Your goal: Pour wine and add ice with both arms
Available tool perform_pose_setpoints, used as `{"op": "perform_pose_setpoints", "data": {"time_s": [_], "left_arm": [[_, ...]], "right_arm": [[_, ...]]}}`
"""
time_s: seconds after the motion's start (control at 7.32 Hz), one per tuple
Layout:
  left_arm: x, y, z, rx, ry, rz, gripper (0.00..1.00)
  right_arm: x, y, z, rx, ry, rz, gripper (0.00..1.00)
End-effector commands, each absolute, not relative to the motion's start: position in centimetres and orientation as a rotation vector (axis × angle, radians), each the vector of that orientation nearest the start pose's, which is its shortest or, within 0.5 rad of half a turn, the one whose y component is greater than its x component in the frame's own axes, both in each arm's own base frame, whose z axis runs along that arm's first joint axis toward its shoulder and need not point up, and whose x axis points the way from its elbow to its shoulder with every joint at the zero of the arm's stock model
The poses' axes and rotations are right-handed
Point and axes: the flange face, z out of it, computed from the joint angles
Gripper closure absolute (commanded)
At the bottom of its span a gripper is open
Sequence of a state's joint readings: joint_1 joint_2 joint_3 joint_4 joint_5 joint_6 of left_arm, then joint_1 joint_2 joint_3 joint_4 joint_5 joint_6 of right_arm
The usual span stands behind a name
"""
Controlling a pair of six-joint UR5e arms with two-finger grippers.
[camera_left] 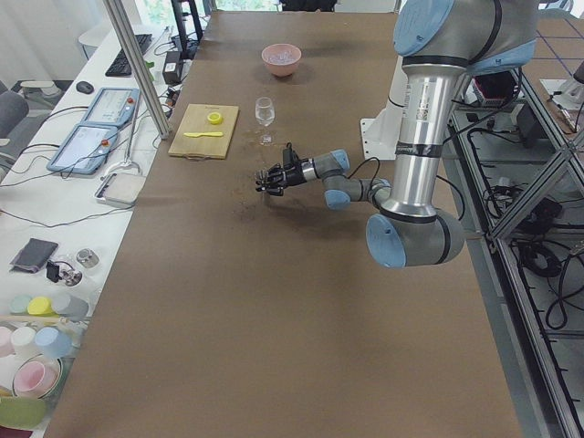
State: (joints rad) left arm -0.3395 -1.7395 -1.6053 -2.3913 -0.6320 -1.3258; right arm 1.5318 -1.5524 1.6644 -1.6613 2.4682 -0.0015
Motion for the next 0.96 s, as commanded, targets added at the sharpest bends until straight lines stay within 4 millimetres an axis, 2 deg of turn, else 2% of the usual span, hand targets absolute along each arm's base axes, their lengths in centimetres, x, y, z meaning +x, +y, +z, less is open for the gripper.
{"op": "perform_pose_setpoints", "data": {"time_s": [0.0, 0.27, 0.68, 0.82], "left_arm": [[45.61, -38.74, 45.34, 1.09, 0.662, -0.566, 0.75], [45.96, -38.68, 46.07, 1.078, 0.67, -0.586, 0.53], [45.92, -38.66, 45.86, 1.08, 0.669, -0.582, 0.4], [45.9, -38.66, 46.03, 1.08, 0.663, -0.577, 0.14]], "right_arm": [[3.55, -50.04, 60.36, 0.003, -0.898, -0.048, 0.0], [3.55, -50.04, 60.36, 0.003, -0.898, -0.048, 0.0], [3.55, -50.04, 60.36, 0.003, -0.898, -0.048, 0.0], [3.55, -50.04, 60.36, 0.003, -0.898, -0.048, 0.0]]}}
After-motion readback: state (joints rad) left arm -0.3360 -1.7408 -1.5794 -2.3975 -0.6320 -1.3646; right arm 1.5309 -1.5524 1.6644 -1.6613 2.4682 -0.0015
